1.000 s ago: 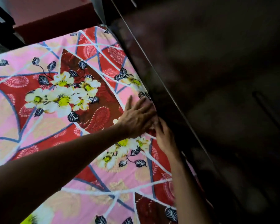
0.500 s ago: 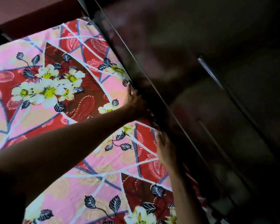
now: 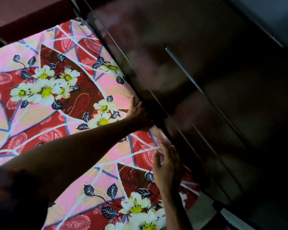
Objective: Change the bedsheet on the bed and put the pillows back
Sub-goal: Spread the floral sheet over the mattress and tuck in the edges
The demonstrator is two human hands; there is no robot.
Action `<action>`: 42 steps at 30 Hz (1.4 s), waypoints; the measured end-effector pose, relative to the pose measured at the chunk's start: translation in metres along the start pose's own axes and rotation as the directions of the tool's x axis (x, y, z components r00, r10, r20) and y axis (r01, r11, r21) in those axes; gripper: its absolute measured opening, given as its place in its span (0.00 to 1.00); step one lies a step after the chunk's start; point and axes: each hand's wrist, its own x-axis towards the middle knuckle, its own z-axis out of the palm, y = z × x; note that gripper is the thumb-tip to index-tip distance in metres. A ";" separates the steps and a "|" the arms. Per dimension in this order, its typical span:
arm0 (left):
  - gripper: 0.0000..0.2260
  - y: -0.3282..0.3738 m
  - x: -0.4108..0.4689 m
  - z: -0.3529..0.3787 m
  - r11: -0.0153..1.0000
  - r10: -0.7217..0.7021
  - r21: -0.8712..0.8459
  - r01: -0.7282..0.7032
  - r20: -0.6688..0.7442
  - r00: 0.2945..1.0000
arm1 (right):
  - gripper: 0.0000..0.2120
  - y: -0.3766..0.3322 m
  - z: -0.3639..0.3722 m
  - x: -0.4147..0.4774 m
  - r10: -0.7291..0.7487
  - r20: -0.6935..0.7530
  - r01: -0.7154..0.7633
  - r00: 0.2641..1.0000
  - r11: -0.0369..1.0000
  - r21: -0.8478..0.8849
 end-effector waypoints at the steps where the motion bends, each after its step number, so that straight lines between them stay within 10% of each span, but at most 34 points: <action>1: 0.33 0.001 -0.004 0.003 0.999 0.011 -0.039 -0.012 -0.027 1.000 | 0.26 0.012 -0.004 -0.009 0.027 0.058 -0.023 0.998 0.998 -0.067; 9: 0.24 0.051 -0.087 0.023 0.979 -0.005 -0.194 -0.068 -0.355 0.935 | 0.37 0.056 -0.032 0.013 0.246 0.421 -0.358 0.873 0.910 0.211; 15: 0.27 0.089 -0.069 0.024 0.993 0.055 -0.096 -0.071 -0.168 0.984 | 0.25 0.037 -0.056 -0.033 0.163 0.011 -0.162 0.987 0.987 -0.016; 19: 0.23 0.100 -0.047 0.010 0.995 0.097 -0.004 -0.098 -0.078 0.992 | 0.28 0.067 -0.044 -0.061 0.036 0.076 -0.027 0.996 0.993 -0.115; 25: 0.20 0.087 -0.119 0.033 0.938 0.041 -0.282 -0.200 -0.483 0.875 | 0.24 0.112 -0.061 -0.069 0.255 0.030 -0.254 0.967 0.966 -0.044; 30: 0.20 0.044 -0.218 0.086 0.842 -0.353 -0.533 0.079 -0.436 0.828 | 0.17 0.045 -0.054 -0.092 -0.001 -0.190 -0.014 0.982 0.997 -0.076; 36: 0.29 -0.076 -0.303 0.141 0.697 -0.680 -0.488 0.525 -0.217 0.700 | 0.19 -0.112 0.047 -0.091 -0.509 0.091 0.485 0.856 0.852 0.197; 42: 0.33 -0.145 -0.338 0.177 0.555 -0.796 -0.504 0.662 -0.088 0.600 | 0.24 -0.190 0.143 -0.063 -0.708 0.265 0.726 0.654 0.687 0.043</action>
